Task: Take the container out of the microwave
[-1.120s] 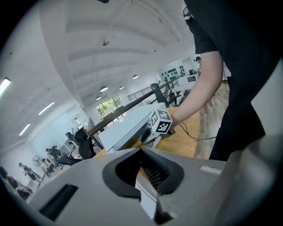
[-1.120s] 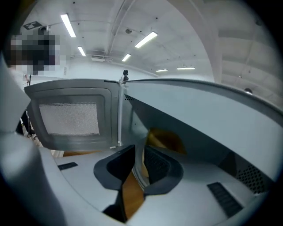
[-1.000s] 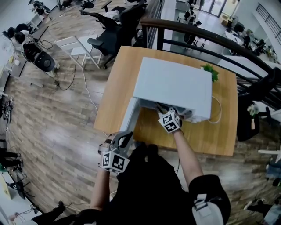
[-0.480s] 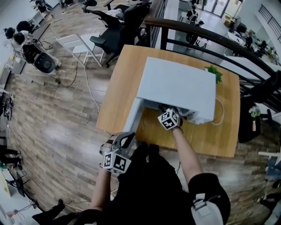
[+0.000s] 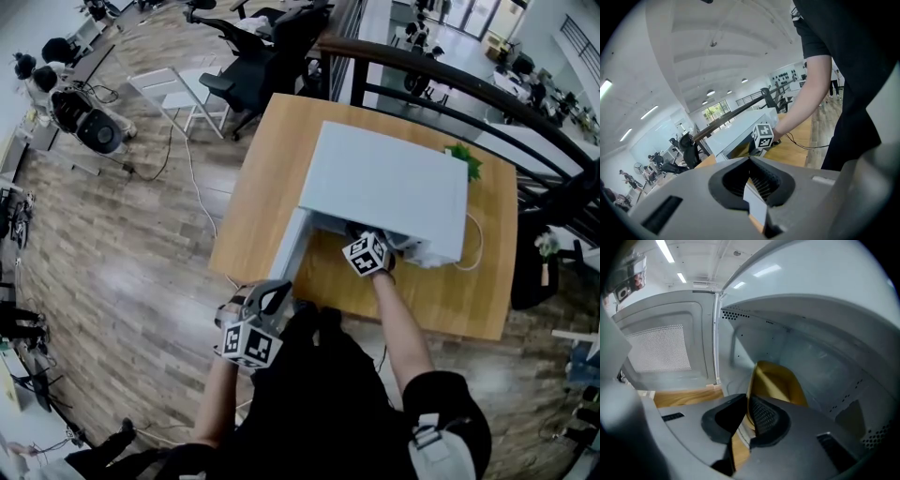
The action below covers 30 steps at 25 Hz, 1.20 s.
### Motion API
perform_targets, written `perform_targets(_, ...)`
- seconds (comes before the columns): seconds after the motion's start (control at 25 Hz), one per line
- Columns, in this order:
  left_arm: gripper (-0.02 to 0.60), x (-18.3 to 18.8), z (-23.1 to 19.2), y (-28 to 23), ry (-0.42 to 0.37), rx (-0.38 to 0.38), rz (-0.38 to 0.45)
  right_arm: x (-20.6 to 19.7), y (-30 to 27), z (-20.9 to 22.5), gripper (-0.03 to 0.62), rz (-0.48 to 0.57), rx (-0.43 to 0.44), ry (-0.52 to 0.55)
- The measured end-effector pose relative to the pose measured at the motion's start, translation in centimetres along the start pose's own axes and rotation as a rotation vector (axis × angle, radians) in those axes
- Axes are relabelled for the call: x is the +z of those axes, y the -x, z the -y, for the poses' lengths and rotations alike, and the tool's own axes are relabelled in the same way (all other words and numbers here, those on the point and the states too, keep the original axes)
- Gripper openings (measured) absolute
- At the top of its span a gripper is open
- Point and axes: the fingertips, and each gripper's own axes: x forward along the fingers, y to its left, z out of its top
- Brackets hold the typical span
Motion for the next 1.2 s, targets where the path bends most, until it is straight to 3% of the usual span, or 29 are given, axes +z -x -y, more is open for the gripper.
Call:
perform_targets(0.76, 0.002, 1.7, 2.3, 1.3, 0.003, 0.029, 0.013, -1.0, 3.9, -2.0, 0.026, 0.04, 0.016, 0.021)
perform_targets(1.2, 0.002, 1.1, 3.9, 4.4, -0.035, -0.015, 0.072, -1.6, 7.8, -4.3, 0.026, 0.041, -0.052, -0.004)
